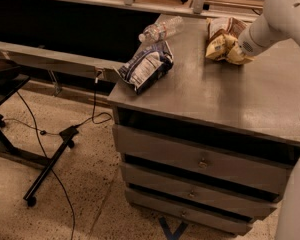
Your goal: Pick brown chip bag
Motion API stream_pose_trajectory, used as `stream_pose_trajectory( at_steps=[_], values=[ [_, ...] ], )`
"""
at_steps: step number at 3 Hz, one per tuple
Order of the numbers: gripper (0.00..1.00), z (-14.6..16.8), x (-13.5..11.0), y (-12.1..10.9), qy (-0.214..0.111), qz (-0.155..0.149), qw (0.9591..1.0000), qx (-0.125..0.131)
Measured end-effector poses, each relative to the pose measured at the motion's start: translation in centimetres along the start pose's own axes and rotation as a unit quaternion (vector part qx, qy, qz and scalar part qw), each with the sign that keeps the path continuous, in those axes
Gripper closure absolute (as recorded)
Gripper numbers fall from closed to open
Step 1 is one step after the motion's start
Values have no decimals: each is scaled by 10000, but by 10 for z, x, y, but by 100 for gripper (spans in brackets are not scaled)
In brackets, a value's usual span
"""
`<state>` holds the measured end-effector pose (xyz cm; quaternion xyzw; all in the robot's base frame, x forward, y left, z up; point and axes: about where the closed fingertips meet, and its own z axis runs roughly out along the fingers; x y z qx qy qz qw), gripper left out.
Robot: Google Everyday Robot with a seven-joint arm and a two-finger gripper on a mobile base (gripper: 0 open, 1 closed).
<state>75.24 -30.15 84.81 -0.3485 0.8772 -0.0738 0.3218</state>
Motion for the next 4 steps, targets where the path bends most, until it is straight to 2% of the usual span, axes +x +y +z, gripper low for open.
stream_pose_trajectory(
  at_steps=[1, 2, 3, 4],
  values=[
    [100, 0, -1, 1, -57, 33, 10000, -21],
    [100, -21, -7, -3, -659, 375, 9971, -44],
    [100, -55, -12, -6, -1432, 585, 9880, -35],
    [100, -102, -13, -12, -2306, 718, 9703, 120]
  ],
)
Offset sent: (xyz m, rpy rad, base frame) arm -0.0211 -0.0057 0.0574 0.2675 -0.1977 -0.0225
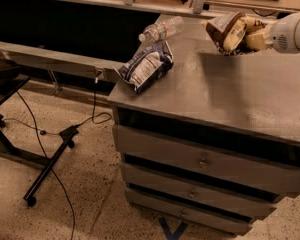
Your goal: Pick brown chip bag
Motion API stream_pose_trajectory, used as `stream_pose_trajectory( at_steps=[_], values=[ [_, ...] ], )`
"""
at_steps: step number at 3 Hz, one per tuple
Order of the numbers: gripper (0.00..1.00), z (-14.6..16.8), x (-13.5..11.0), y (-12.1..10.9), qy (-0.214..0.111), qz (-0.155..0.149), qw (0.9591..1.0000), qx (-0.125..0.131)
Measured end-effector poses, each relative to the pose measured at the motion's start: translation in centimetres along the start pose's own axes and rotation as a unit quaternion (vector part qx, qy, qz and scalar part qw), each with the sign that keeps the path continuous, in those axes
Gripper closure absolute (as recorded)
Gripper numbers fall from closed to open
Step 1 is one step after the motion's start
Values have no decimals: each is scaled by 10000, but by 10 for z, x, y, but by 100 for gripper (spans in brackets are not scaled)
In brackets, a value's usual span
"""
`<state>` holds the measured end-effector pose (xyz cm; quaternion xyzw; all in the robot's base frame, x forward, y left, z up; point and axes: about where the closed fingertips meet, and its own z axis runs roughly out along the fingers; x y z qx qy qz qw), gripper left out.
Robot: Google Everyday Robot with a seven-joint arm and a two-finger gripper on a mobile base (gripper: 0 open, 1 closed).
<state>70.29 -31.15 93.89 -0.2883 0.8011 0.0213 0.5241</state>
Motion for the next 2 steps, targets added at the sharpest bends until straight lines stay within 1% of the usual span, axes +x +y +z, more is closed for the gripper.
stream_pose_trajectory(
  at_steps=[1, 2],
  values=[
    [100, -25, -14, 2, -506, -2, 9987, 69],
    [100, -42, -22, 2, -693, -11, 9971, 321]
  ],
)
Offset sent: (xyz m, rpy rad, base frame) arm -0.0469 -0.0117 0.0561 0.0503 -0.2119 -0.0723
